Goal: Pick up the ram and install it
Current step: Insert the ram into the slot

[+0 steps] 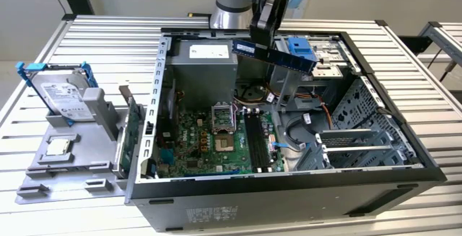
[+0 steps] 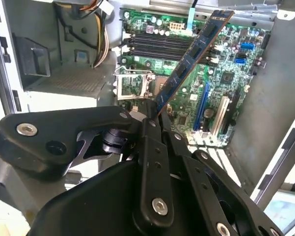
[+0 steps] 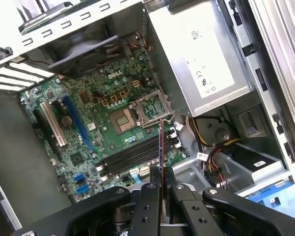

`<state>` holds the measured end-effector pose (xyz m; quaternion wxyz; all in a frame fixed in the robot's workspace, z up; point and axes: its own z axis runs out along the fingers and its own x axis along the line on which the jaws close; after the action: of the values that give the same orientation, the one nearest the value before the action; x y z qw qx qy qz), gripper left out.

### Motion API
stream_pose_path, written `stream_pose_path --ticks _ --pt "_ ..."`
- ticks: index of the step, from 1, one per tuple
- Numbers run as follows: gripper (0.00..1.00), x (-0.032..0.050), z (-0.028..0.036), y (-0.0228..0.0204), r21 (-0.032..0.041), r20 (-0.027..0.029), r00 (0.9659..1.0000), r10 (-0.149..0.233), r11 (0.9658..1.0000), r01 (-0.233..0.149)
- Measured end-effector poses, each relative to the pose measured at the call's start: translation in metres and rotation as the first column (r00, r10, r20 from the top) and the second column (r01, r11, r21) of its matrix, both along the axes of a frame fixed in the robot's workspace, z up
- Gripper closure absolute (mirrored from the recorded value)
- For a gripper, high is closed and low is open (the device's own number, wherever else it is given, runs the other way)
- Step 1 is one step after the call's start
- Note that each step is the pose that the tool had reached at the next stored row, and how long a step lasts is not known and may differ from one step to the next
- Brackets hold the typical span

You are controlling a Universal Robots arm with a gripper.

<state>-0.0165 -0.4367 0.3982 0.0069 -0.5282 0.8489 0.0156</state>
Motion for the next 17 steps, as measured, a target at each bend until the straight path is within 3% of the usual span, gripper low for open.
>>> stream_pose_path --ticks 5,9,13,17 --pt "1.0 0.0 0.0 0.0 0.0 0.0 0.9978 -0.066 0.9978 0.066" --pt "1.0 0.0 0.0 0.0 0.0001 0.0 0.9932 -0.117 0.9932 0.117" --pt "1.0 0.0 0.0 0.0 0.0 0.0 0.9858 -0.168 0.9858 0.168" --pt "1.0 0.0 0.0 0.0 0.0 0.0 0.9764 -0.216 0.9764 0.216"
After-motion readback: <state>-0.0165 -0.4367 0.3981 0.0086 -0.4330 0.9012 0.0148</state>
